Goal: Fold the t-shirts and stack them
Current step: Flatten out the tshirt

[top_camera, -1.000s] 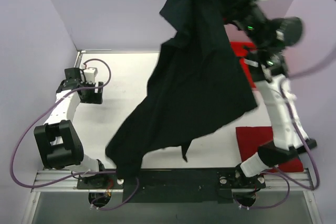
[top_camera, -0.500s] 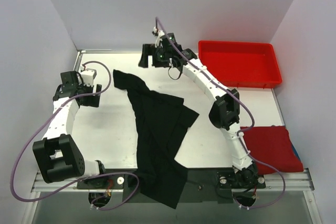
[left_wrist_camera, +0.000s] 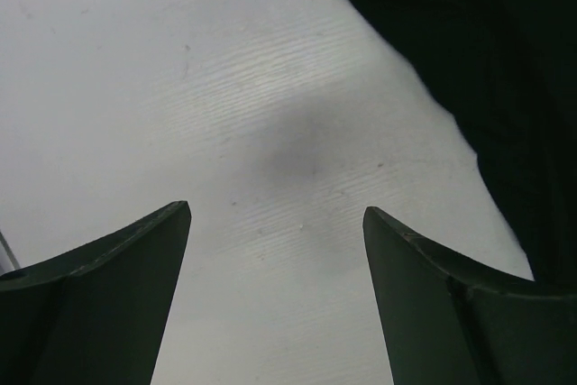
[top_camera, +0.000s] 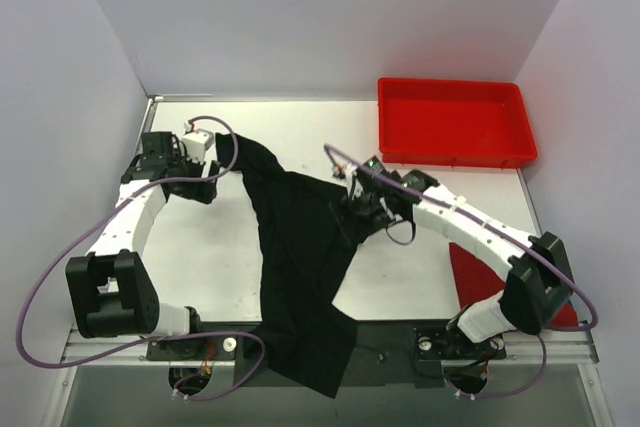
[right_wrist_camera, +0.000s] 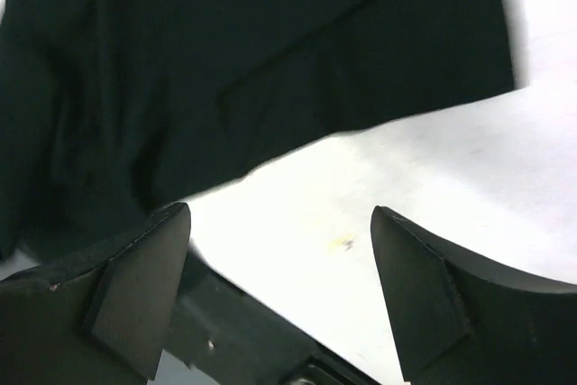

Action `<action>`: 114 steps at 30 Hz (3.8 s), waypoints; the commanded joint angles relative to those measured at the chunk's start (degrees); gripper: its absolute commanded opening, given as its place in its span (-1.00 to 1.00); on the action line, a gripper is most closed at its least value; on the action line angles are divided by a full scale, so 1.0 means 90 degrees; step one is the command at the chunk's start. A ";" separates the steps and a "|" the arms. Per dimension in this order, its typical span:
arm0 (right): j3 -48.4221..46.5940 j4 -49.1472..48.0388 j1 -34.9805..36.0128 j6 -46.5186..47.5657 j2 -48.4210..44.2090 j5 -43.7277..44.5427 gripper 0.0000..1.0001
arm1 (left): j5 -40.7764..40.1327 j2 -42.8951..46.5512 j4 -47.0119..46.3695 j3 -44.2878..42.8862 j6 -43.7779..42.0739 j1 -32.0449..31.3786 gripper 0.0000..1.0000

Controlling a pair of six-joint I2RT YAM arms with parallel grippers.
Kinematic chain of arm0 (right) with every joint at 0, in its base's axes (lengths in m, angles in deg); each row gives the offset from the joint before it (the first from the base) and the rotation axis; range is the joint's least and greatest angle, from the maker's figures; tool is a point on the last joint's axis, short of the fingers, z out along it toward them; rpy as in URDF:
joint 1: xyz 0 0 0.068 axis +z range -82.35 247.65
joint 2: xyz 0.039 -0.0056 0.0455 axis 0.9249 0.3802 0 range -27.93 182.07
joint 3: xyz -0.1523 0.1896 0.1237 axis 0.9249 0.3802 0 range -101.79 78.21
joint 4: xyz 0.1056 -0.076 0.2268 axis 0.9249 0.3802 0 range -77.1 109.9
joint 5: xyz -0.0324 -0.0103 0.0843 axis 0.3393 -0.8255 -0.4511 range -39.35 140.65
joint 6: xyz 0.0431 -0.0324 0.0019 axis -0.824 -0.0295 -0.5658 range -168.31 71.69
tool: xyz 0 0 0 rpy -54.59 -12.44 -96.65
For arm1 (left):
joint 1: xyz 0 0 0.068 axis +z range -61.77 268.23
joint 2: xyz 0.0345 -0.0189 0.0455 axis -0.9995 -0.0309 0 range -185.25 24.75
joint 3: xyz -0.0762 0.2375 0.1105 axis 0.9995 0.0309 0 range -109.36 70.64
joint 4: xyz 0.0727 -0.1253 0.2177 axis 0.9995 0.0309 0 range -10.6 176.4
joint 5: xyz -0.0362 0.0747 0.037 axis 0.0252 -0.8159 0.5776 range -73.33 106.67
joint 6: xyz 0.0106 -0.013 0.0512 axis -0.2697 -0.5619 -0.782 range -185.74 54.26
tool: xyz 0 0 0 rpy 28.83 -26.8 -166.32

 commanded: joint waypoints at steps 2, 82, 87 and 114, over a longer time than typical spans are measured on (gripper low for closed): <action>0.1532 0.0115 0.1236 0.0961 -0.0803 -0.0369 0.53 | 0.0684 -0.0201 0.0076 -0.0789 0.0043 -0.0374 0.76; 0.1955 -0.0461 0.3727 -0.0238 0.1041 0.0413 -0.91 | 0.0119 -0.5416 -0.1106 -0.4198 0.0405 -0.5061 0.33; 0.2043 -0.0013 0.3310 -0.0717 0.0194 0.1163 -1.00 | -0.0047 -0.5378 -0.0979 -0.4403 0.0327 -0.5022 -0.81; -0.4421 0.1677 -0.2318 0.1606 -0.1625 0.2376 -1.00 | -0.0057 -0.0742 0.2116 -0.7285 -0.1499 -0.1907 -1.00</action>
